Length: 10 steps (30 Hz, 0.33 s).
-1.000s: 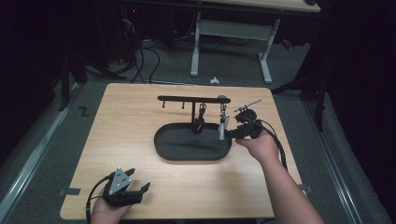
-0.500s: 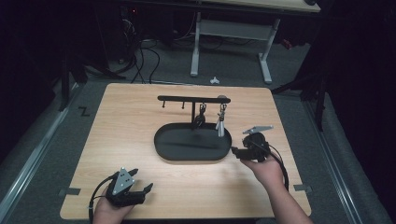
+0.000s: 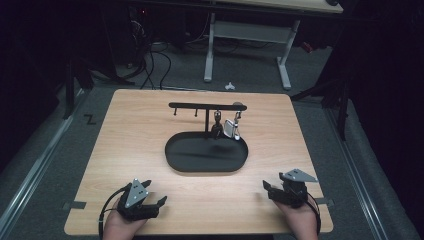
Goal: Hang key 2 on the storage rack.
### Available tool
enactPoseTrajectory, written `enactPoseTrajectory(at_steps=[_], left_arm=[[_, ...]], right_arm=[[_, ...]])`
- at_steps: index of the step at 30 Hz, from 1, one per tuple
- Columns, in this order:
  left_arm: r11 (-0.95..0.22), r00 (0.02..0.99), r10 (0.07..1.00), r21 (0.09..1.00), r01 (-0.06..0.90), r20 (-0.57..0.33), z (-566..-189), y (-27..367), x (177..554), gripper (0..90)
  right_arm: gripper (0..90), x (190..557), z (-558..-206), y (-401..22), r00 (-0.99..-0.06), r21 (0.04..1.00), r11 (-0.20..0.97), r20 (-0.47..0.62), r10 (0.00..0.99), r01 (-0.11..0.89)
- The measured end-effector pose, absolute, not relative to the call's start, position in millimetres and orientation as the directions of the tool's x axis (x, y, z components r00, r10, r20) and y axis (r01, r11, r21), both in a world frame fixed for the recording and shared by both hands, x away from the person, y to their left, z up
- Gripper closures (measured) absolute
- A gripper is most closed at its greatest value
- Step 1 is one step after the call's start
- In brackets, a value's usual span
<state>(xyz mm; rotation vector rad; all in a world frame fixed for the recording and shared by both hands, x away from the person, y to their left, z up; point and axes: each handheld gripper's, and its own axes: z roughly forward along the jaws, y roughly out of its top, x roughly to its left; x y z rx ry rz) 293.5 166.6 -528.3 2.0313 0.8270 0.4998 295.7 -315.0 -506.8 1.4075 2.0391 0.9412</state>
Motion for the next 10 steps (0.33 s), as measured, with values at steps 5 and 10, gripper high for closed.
enactPoseTrajectory(at_steps=[5,10], left_arm=[[-0.391,0.683,0.730,0.838,0.381,0.030,-526.6,166.7,291.0,22.5],[-0.392,0.680,0.732,0.845,0.363,0.047,-521.1,165.0,287.6,22.5]], right_arm=[[28.1,280.4,-514.6,-327.6,-0.331,0.767,0.199,0.018,0.943,0.609],[27.0,281.9,-510.9,-323.4,-0.348,0.783,0.229,-0.017,0.937,0.579]])
